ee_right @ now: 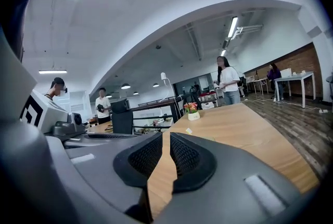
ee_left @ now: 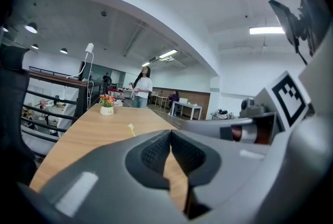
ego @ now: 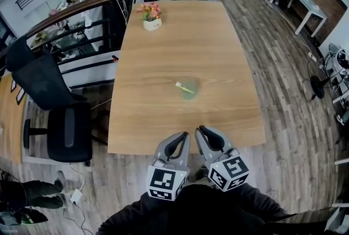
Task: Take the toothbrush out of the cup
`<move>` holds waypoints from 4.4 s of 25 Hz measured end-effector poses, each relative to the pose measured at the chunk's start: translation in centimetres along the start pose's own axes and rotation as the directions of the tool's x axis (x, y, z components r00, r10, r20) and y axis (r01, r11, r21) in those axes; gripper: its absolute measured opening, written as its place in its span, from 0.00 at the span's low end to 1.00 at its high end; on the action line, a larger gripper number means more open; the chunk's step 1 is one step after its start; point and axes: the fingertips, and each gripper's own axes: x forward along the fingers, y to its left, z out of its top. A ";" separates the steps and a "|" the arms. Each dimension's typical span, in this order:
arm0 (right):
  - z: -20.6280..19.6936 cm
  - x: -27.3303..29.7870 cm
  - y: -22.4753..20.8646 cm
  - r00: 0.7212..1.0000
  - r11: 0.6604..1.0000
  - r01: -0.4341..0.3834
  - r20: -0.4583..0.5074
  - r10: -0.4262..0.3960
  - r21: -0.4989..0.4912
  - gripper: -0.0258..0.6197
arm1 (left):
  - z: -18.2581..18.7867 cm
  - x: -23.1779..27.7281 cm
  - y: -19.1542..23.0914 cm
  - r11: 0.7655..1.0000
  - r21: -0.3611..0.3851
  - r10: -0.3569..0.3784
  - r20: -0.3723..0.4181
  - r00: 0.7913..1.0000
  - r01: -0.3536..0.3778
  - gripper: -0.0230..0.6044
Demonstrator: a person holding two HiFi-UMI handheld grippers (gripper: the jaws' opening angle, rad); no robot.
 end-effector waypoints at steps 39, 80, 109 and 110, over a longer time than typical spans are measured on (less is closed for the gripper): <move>5.5 9.6 -12.6 0.983 0.982 -0.169 0.083 0.162 0.087 0.10 | 3.7 15.4 3.1 0.985 0.076 0.160 -0.090 0.983 -0.153 0.05; -3.0 20.2 -9.6 0.948 0.951 -0.259 -0.234 0.216 -0.171 0.29 | -3.1 16.1 15.3 0.936 -0.183 0.269 -0.182 0.946 -0.302 0.05; -3.8 23.3 -10.6 0.941 0.952 -0.208 -0.312 0.132 -0.225 0.17 | -4.6 18.6 18.6 0.934 -0.249 0.207 -0.207 0.956 -0.256 0.05; -3.8 23.4 -10.7 0.941 0.951 -0.206 -0.314 0.128 -0.231 0.17 | -4.6 18.6 18.6 0.933 -0.250 0.208 -0.208 0.956 -0.258 0.05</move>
